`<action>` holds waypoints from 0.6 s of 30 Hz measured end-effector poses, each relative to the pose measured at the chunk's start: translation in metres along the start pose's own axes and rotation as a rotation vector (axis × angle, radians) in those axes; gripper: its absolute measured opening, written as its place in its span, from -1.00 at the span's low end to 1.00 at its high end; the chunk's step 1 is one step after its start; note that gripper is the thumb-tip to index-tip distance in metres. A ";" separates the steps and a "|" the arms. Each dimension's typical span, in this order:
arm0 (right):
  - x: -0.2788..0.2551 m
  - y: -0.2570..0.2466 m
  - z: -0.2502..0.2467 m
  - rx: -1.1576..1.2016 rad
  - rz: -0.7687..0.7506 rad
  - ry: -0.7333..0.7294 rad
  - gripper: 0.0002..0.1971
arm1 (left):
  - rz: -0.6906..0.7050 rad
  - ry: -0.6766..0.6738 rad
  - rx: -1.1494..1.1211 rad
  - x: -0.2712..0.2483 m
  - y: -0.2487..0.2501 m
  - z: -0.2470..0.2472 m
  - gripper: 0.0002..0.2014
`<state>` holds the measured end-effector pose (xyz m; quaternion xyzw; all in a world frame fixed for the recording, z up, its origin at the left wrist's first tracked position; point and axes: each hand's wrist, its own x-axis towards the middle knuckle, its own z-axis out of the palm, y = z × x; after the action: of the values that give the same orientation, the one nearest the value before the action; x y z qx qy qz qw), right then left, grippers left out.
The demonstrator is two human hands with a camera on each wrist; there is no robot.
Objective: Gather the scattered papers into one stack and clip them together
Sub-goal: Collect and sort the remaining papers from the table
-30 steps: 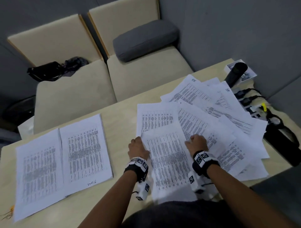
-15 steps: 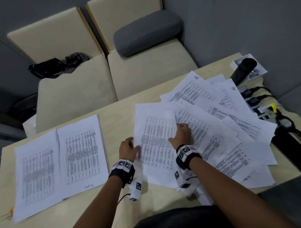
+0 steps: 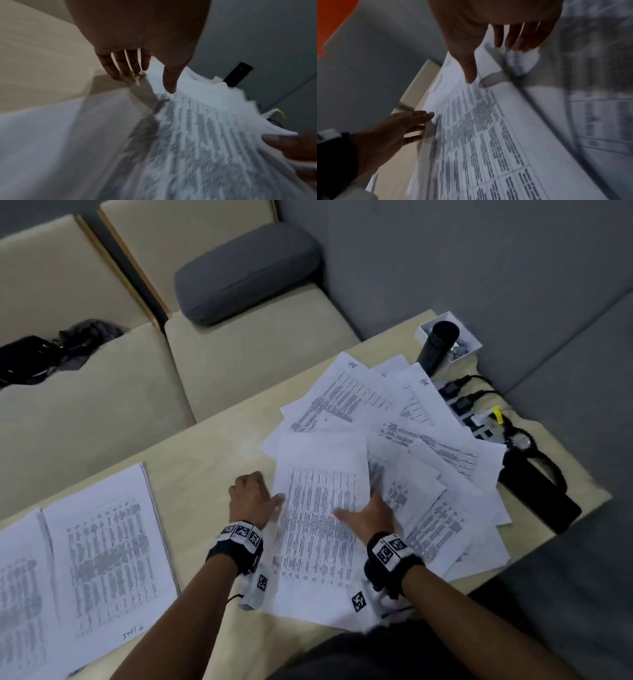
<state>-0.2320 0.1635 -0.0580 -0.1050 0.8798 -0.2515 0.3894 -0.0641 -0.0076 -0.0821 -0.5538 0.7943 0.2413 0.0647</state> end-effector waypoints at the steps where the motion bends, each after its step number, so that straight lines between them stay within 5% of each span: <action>1: -0.005 0.011 -0.011 -0.043 0.024 0.068 -0.34 | 0.052 -0.008 0.012 0.004 0.016 0.002 -0.26; 3: -0.006 0.036 -0.028 0.012 0.137 0.263 -0.16 | 0.098 -0.041 -0.005 0.011 0.047 0.010 -0.25; 6: -0.002 0.060 -0.043 0.295 0.276 0.392 -0.15 | 0.129 -0.092 0.030 0.018 0.087 0.023 -0.29; 10: 0.005 0.065 -0.042 0.519 0.219 0.313 -0.02 | 0.138 -0.150 0.087 0.010 0.120 0.041 -0.13; 12: 0.004 0.062 -0.036 0.555 0.247 0.214 0.05 | 0.160 -0.165 0.080 0.001 0.129 0.047 -0.23; 14: 0.003 0.065 -0.031 0.579 0.263 0.138 0.00 | 0.209 -0.159 0.103 -0.009 0.131 0.049 -0.31; 18: -0.010 0.066 -0.039 0.513 0.149 0.081 -0.11 | 0.182 -0.112 0.111 -0.018 0.122 0.041 -0.14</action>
<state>-0.2534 0.2370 -0.0641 0.0723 0.8073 -0.4410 0.3854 -0.1751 0.0590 -0.0729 -0.4605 0.8487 0.2322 0.1173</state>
